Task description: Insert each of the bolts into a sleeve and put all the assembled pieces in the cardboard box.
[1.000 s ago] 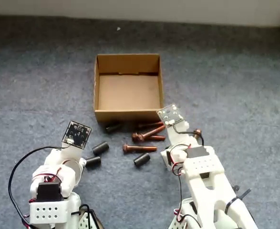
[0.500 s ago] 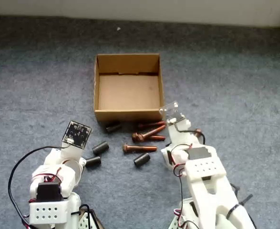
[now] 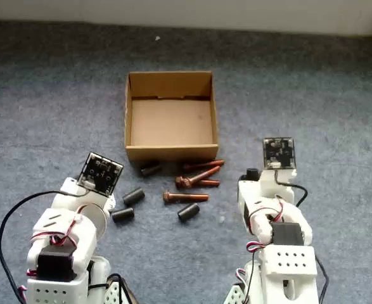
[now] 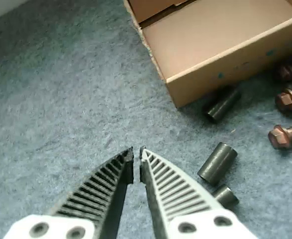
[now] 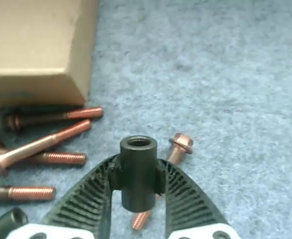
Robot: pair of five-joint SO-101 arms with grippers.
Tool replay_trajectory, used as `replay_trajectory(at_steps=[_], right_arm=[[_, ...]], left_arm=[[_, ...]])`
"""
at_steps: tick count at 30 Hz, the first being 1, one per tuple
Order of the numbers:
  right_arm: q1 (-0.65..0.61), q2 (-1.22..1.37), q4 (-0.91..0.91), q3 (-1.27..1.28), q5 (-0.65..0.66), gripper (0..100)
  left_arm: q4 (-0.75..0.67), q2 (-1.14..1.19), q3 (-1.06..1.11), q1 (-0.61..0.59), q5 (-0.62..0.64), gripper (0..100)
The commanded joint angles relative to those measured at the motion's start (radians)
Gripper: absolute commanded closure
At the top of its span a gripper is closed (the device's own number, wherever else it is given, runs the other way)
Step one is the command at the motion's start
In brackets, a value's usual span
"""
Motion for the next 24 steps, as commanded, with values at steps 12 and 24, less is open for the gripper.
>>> replay_trajectory(at_steps=[12,24], right_arm=[[0.154,-0.117,-0.048,0.004,-0.107,99.3],[0.156,-0.282,-0.048,0.088,-0.107,99.3]], left_arm=[[0.097,0.73,-0.545,0.41,0.114,93],[-0.253,1.175,-0.578,0.512,0.209,82]])
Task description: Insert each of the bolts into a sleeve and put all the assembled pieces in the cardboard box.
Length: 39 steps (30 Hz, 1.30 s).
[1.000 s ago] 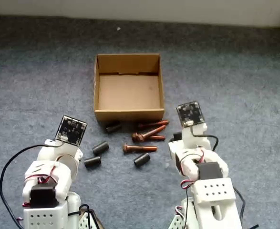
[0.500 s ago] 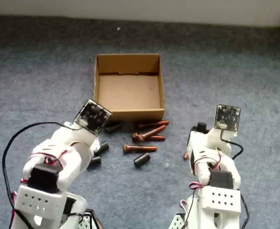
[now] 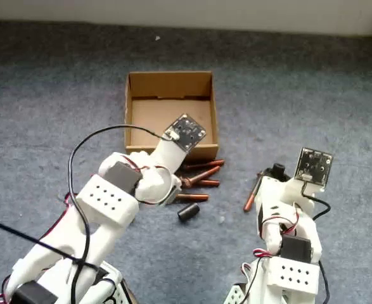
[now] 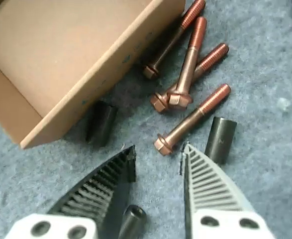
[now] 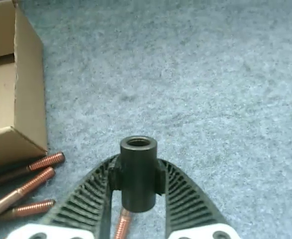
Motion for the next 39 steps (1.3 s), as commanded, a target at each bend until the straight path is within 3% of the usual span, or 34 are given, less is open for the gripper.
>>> replay_trajectory(at_steps=[1,8,22,29,32,39], right_arm=[[0.004,-0.068,-0.024,-0.001,-0.009,99.3],[0.002,-0.099,-0.019,0.027,-0.008,99.3],[0.002,-0.101,-0.022,0.035,-0.005,99.3],[0.002,-0.101,-0.022,0.035,-0.003,99.3],[0.002,-0.101,-0.022,0.035,-0.002,99.3],[0.002,-0.101,-0.022,0.036,-0.002,99.3]], left_arm=[[-0.149,0.097,-0.042,0.039,0.021,82],[-0.264,0.271,-0.071,0.09,0.064,82],[-0.261,0.633,-0.268,0.093,0.101,84],[-0.256,0.633,-0.265,0.09,0.097,95],[-0.193,0.607,-0.272,0.091,0.095,99],[-0.012,0.305,-0.234,0.074,0.095,100]])
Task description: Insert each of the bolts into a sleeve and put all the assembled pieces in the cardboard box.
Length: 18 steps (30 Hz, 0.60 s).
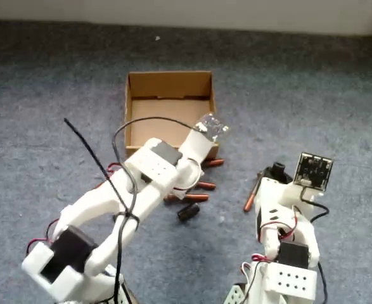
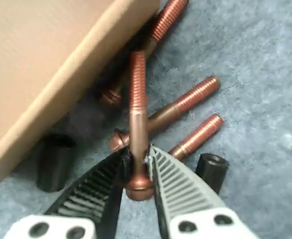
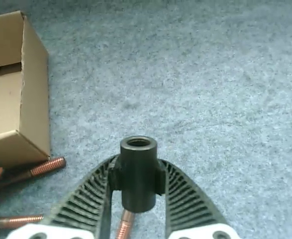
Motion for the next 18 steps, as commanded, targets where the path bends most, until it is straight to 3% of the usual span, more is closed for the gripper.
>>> replay_trajectory(at_steps=[1,10,18], right_arm=[[0.005,-0.016,-0.022,-0.008,-0.002,99.3],[0.005,-0.016,-0.022,-0.008,-0.002,99.3],[0.005,-0.016,-0.022,-0.008,-0.002,99.3]], left_arm=[[0.081,-0.268,0.028,-0.01,0.0,100],[0.08,-0.728,0.236,-0.027,0.005,100],[-0.06,-1.001,0.466,-0.252,0.155,100]])
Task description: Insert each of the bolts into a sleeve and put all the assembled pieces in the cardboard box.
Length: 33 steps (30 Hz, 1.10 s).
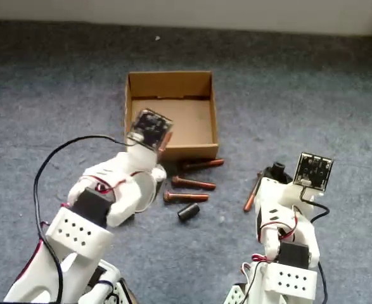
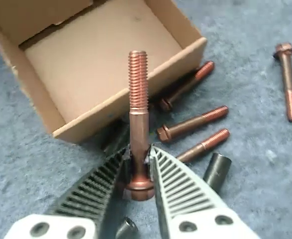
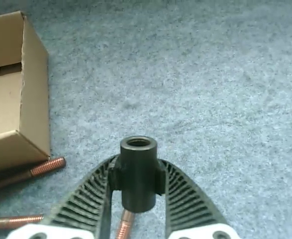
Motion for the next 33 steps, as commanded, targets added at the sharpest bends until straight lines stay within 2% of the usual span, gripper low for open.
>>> replay_trajectory(at_steps=[1,11,13,17,20,27,33], right_arm=[[0.005,-0.016,-0.022,-0.008,-0.002,99.3],[0.004,-0.016,-0.022,-0.008,-0.002,99.3],[0.004,-0.016,-0.022,-0.008,-0.002,99.3],[0.004,-0.016,-0.022,-0.008,-0.002,99.3],[0.004,-0.016,-0.022,-0.008,-0.002,99.3],[-0.03,-0.016,-0.022,-0.008,0.0,99.3],[-0.03,-0.016,-0.022,-0.008,0.0,99.3]], left_arm=[[-0.11,-0.157,0.111,-0.13,0.068,99],[-0.15,-0.364,0.306,-0.153,0.075,98],[-0.166,-0.374,0.332,-0.156,0.104,94],[-0.173,-0.374,0.357,-0.225,0.249,81],[-0.172,-0.377,0.355,-0.266,0.262,79],[-0.175,-0.381,0.354,-0.274,0.253,80],[-0.169,-0.374,0.305,-0.283,0.064,85]])
